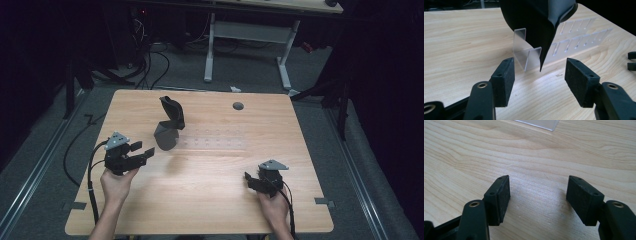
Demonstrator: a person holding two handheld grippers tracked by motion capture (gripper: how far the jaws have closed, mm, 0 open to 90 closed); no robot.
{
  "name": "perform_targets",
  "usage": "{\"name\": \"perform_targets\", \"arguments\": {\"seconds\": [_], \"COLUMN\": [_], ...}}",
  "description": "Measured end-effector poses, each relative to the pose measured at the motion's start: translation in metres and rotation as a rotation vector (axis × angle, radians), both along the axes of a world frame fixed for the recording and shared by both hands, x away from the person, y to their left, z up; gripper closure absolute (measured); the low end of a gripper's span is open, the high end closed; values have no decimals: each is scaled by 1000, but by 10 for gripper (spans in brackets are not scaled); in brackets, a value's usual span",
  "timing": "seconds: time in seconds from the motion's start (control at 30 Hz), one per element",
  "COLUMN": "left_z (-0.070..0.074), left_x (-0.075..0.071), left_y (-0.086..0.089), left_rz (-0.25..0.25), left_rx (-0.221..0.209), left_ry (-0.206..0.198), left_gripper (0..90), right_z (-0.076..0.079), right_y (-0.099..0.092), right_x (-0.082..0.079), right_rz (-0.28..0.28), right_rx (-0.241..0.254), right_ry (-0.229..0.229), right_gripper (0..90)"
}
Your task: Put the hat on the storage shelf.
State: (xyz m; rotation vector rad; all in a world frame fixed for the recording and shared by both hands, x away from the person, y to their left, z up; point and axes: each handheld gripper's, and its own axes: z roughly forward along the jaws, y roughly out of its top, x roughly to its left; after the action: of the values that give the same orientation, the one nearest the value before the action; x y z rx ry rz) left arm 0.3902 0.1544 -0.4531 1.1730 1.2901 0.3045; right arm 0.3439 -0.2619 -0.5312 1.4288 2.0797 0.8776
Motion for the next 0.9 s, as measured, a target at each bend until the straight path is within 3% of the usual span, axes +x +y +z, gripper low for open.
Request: {"name": "perform_targets", "arguments": {"seconds": [0.5,0.9], "left_z": [-27,-54], "left_x": [-10,-15], "left_y": [7,4], "left_rz": [11,18], "left_rx": [-10,27], "left_ry": [60,111], "left_gripper": [407,402], "right_z": [0,0], "right_y": [0,0], "right_x": [0,0], "right_rz": [0,-1], "right_rx": [0,0], "right_ry": [0,0], "right_gripper": [360,360]}}
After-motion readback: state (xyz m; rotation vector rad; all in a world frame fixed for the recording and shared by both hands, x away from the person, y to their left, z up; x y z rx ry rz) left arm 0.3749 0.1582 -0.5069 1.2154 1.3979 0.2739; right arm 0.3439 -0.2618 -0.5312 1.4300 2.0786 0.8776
